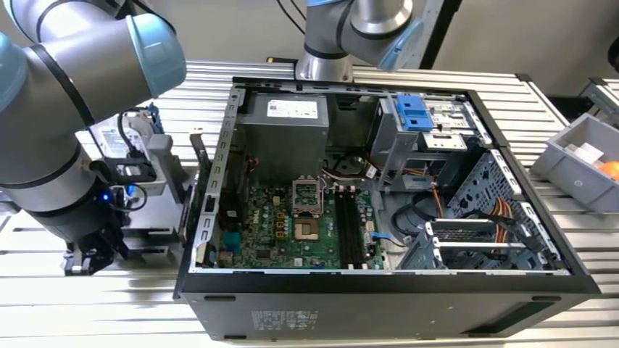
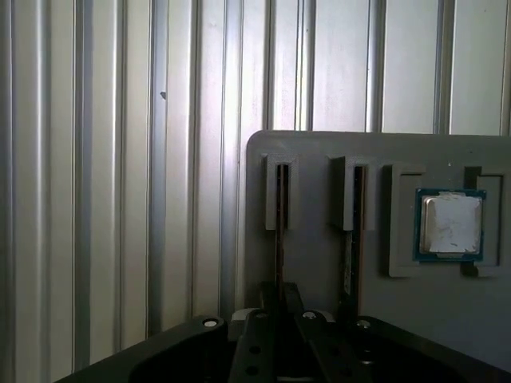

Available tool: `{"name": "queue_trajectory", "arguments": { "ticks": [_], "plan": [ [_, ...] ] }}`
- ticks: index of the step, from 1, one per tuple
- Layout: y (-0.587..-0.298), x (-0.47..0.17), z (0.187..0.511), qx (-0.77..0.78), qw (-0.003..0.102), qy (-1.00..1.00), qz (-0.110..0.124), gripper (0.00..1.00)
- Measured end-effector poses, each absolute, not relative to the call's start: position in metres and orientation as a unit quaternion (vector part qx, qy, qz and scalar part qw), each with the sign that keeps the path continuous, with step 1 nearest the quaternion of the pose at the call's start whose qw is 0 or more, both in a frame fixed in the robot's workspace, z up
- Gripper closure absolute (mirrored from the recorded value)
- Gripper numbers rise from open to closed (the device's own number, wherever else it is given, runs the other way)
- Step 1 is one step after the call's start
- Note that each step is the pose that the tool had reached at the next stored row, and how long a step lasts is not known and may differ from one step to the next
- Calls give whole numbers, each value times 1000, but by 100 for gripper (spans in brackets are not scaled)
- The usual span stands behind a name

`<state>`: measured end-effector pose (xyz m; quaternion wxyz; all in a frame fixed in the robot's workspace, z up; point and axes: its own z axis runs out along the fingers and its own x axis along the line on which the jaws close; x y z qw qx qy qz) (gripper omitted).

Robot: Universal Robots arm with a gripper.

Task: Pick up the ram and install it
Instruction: 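Pick up the ram and move it above insertion slot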

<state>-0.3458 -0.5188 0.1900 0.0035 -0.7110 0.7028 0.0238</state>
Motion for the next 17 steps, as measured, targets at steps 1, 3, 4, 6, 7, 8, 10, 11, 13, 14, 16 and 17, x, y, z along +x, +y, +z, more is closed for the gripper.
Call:
{"name": "queue_trajectory", "arguments": {
  "ticks": [1,3,4,6,7,8,10,11,13,14,16,17],
  "plan": [
    [-519,-346,190,-711,3,703,24,100],
    [-519,-346,190,-711,3,703,24,100],
    [-519,-346,190,-711,3,703,24,100],
    [-519,-346,192,-711,3,703,24,100],
    [-519,-346,193,-711,3,703,24,100],
    [-519,-346,194,-711,3,703,24,100],
    [-519,-346,196,-711,3,703,24,100],
    [-519,-346,198,-711,3,703,24,100],
    [-519,-346,200,-711,3,703,24,100],
    [-519,-346,200,-711,3,703,24,100],
    [-519,-346,203,-711,3,703,24,100],
    [-519,-346,204,-711,3,703,24,100]
  ]
}}
